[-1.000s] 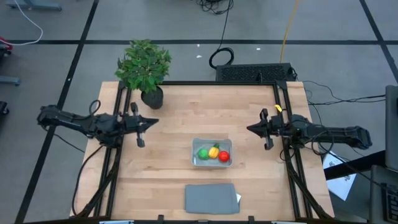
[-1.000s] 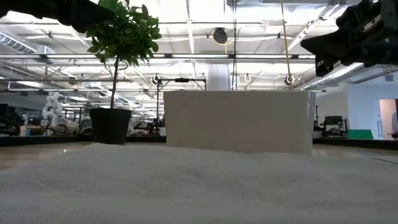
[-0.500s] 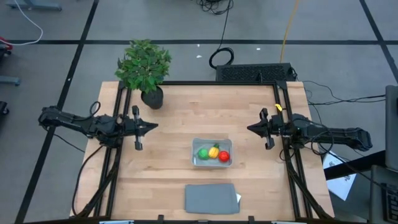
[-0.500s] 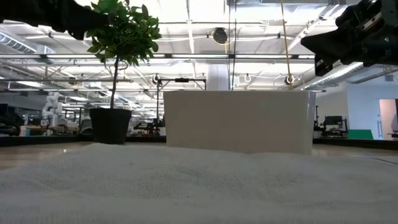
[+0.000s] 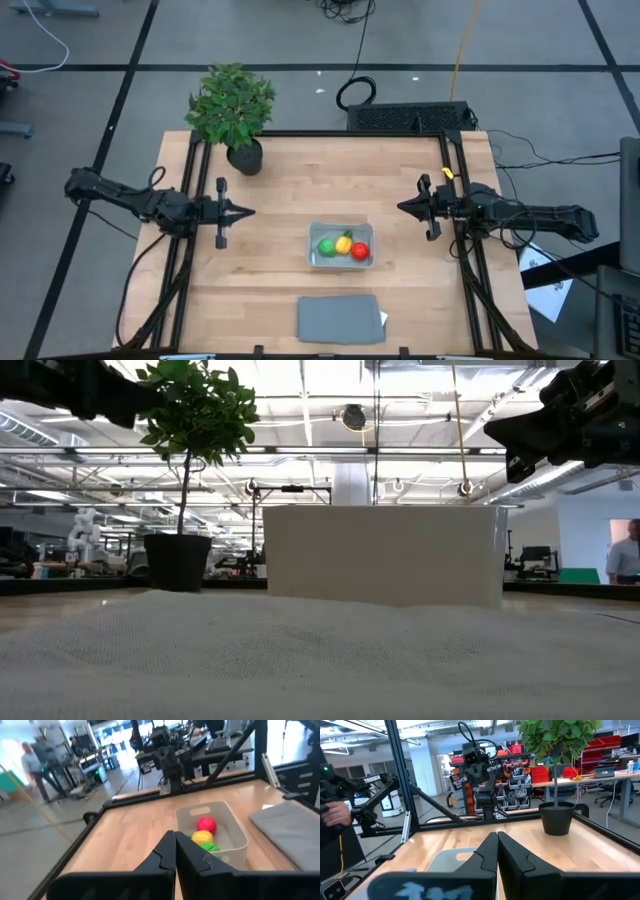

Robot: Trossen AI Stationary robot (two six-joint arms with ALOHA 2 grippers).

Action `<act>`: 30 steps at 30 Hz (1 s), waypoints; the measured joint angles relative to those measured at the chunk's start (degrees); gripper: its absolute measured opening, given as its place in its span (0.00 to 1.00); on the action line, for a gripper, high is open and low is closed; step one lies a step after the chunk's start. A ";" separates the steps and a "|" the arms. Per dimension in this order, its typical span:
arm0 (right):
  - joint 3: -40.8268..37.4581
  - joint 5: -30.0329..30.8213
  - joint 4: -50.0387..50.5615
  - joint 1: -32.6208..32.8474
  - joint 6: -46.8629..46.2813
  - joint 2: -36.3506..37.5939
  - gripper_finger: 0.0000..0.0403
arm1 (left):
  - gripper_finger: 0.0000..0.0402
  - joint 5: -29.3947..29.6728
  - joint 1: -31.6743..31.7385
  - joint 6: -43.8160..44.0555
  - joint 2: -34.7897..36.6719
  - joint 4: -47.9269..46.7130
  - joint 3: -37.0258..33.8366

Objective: Pick and placing Produce into tupperware
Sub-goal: Return to Home Position

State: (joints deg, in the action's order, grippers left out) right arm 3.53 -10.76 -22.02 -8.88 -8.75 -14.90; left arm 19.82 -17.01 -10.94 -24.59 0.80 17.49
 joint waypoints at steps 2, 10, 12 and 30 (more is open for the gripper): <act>0.00 0.02 0.00 0.00 -0.02 0.00 0.00 | 0.00 -0.41 0.39 -1.38 0.05 2.83 -1.38; 0.00 0.00 0.00 0.00 -0.17 0.00 0.00 | 0.00 -0.46 4.59 -1.21 0.05 9.76 -8.33; 0.00 0.00 0.02 0.00 -0.17 0.00 0.00 | 0.00 -0.61 5.76 -0.41 0.11 9.71 -9.30; 0.00 -0.04 1.29 0.00 0.40 0.00 0.00 | 0.00 -15.33 11.31 0.99 12.84 2.17 -10.55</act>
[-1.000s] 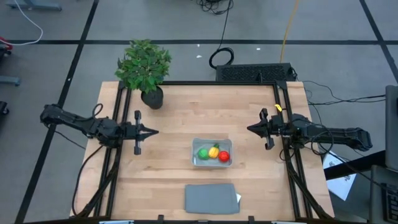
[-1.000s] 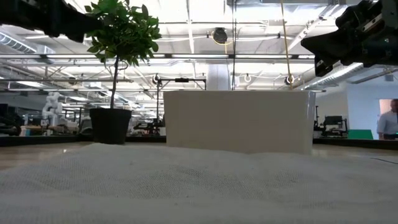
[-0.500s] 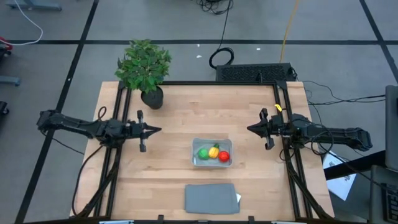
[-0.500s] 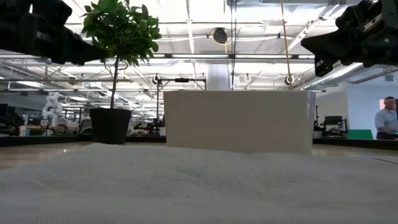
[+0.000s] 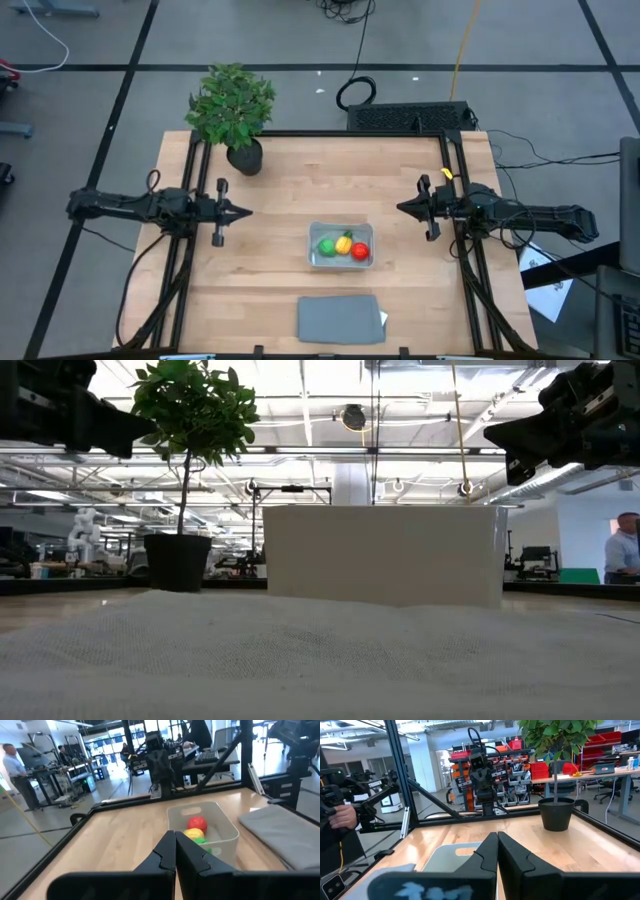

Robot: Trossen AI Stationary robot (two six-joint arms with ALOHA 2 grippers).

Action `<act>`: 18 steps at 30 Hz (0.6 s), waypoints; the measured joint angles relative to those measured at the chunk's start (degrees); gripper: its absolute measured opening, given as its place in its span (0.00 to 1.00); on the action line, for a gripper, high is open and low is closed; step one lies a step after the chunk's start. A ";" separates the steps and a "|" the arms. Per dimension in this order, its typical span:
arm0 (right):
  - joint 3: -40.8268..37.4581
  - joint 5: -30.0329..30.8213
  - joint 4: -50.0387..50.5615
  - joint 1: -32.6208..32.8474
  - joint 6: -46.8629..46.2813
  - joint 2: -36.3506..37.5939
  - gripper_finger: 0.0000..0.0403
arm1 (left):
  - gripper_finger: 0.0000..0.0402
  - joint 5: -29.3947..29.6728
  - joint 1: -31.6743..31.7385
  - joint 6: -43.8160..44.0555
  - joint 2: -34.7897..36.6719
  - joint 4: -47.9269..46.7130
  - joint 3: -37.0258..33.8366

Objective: Pick and placing Produce into tupperware
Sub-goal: Return to Home Position

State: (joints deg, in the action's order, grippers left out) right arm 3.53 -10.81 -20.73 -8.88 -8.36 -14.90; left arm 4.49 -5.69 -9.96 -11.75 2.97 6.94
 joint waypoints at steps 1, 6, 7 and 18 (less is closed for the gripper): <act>0.00 0.00 0.00 0.00 0.04 0.00 0.00 | 0.00 -0.02 0.00 0.00 0.65 -0.87 0.00; 0.00 0.00 0.00 0.00 0.04 0.00 0.00 | 0.00 -0.02 0.00 0.04 3.39 -3.68 0.00; 0.00 0.00 0.00 0.00 0.04 0.00 0.00 | 0.00 -0.02 0.00 0.10 3.73 -4.10 0.02; 0.00 0.00 0.00 0.00 0.04 0.00 0.00 | 0.00 -0.07 0.00 1.39 4.72 -5.94 0.02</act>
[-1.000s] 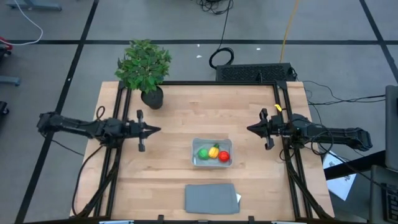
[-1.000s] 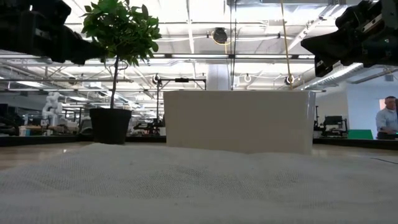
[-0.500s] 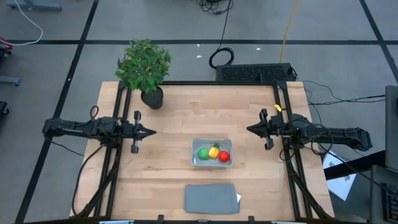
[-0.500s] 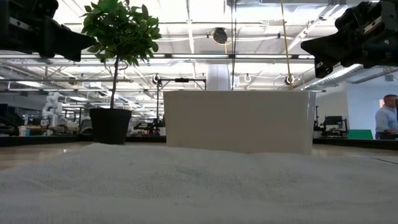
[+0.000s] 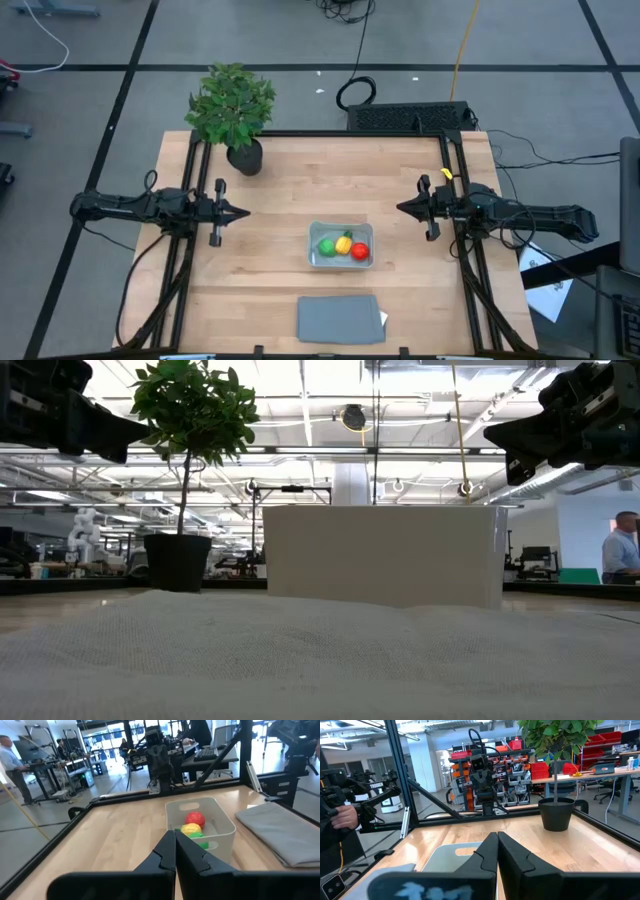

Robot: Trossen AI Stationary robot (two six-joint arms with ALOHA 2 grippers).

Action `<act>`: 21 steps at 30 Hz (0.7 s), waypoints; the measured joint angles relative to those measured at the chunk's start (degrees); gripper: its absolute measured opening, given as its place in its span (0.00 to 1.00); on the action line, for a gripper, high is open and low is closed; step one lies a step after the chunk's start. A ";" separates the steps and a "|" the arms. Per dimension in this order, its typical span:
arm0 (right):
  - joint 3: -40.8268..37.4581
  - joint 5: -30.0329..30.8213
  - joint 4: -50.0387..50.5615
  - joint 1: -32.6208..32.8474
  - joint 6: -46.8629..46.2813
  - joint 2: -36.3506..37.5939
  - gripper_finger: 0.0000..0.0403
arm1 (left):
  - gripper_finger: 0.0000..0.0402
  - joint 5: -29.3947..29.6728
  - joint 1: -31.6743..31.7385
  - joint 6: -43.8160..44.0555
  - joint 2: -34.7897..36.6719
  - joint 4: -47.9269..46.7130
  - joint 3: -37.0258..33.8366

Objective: Pick and placing Produce into tupperware
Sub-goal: Return to Home Position

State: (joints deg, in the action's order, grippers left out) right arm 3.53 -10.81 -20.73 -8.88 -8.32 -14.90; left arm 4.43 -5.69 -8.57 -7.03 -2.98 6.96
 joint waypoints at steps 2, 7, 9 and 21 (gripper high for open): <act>0.00 0.00 0.00 0.00 0.00 0.00 0.00 | 0.00 -0.01 0.00 0.44 0.00 -0.01 0.00; 0.00 0.00 0.00 0.00 0.00 0.00 0.00 | 0.01 0.02 0.00 1.67 -0.02 -0.01 0.00; 0.00 0.00 0.00 0.00 0.00 0.00 0.00 | 0.01 0.03 0.00 2.51 -0.02 -0.02 0.00; 0.00 0.00 0.05 0.00 1.92 0.00 0.00 | 0.01 0.55 0.00 2.75 -0.07 -0.34 0.00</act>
